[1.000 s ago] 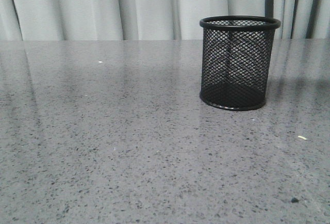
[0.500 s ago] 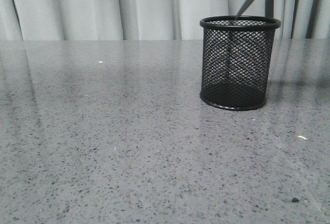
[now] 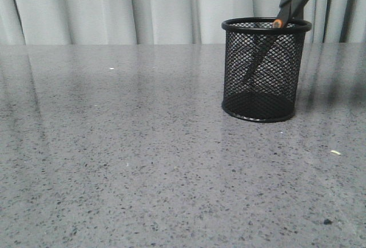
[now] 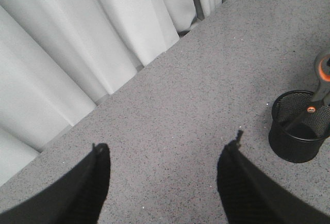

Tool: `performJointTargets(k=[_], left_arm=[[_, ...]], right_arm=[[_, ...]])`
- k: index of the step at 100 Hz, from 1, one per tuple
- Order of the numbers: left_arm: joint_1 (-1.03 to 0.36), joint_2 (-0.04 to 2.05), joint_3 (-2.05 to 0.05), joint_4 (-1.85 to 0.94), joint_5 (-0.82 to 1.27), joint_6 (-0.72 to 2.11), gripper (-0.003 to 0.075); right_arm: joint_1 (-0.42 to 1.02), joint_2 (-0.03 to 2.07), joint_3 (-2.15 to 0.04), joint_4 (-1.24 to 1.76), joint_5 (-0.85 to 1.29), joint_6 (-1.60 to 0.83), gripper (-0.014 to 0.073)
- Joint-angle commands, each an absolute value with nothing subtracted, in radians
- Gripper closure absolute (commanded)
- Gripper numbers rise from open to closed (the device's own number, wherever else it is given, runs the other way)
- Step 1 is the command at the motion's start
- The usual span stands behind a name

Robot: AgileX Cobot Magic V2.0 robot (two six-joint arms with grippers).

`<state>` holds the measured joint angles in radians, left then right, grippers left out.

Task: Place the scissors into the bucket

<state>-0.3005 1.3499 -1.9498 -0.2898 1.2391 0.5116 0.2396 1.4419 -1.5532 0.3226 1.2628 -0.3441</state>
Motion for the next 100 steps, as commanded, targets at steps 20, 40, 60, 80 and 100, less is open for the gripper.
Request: performJointTargets(k=[20,40,60,80,100], left_arm=[[-0.297,1.320,-1.977,-0.319,1.175,0.499,0.0299],[-0.297,1.320,-1.977,-0.319,1.175,0.499,0.0299],[-0.297,1.320,-1.977,-0.319,1.175,0.499,0.0299],[-0.297,1.320,-1.977,-0.315,1.194,0.499,0.0299],[-0.297,1.320,-1.977,-0.310,1.196,0.499,0.0335]], right_arm=[[0.242,1.447,-1.587,0.337,1.294,-0.345,0.0643],[0.242,1.449,-1.587,0.337,1.294,-0.345,0.0503],[0.242,1.449,-1.587,0.333,1.294,-0.345,0.0318],[0.241,1.406,-1.614,0.281,1.294,-0.342,0.0301],[0.236,1.323,-1.710,0.272,1.276,-0.287,0.0309]])
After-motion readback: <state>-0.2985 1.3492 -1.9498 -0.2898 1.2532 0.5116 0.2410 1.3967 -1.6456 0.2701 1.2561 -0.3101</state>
